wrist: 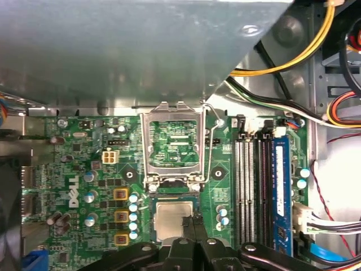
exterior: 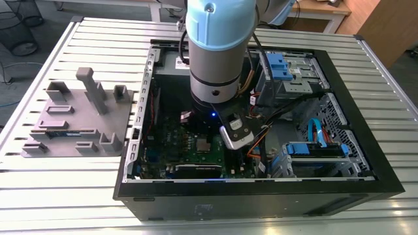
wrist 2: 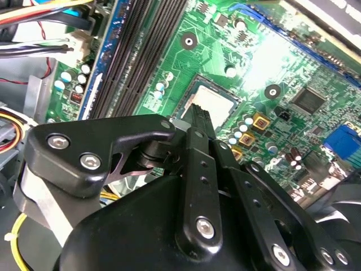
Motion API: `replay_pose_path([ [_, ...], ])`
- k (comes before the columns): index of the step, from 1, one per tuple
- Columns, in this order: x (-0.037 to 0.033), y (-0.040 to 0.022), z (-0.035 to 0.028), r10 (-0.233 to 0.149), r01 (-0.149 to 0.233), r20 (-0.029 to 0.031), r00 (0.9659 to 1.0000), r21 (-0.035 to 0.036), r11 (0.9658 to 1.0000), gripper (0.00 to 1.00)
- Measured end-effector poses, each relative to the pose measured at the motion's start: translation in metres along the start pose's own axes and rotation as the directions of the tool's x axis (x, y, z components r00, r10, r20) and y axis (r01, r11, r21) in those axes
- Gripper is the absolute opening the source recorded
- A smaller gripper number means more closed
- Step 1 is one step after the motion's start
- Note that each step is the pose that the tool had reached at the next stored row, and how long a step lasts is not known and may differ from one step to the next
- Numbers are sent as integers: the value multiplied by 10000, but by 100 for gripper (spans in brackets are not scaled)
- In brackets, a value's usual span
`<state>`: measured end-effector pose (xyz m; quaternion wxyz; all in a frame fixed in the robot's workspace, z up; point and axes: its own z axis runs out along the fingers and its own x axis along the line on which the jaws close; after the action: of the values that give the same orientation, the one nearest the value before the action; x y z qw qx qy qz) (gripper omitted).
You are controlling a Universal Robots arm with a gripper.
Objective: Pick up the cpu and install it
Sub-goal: 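Close the cpu cover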
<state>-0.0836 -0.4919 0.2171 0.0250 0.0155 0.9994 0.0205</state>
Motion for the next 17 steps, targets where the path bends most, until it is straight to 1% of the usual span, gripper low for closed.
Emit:
replay_pose_path([
  [6,-48,3,3,0,0,0,10000,1,10000,11],
  [10,-66,3,4,-1,1,0,10000,1,10000,11],
  [17,-66,3,4,0,0,0,10000,0,10000,11],
])
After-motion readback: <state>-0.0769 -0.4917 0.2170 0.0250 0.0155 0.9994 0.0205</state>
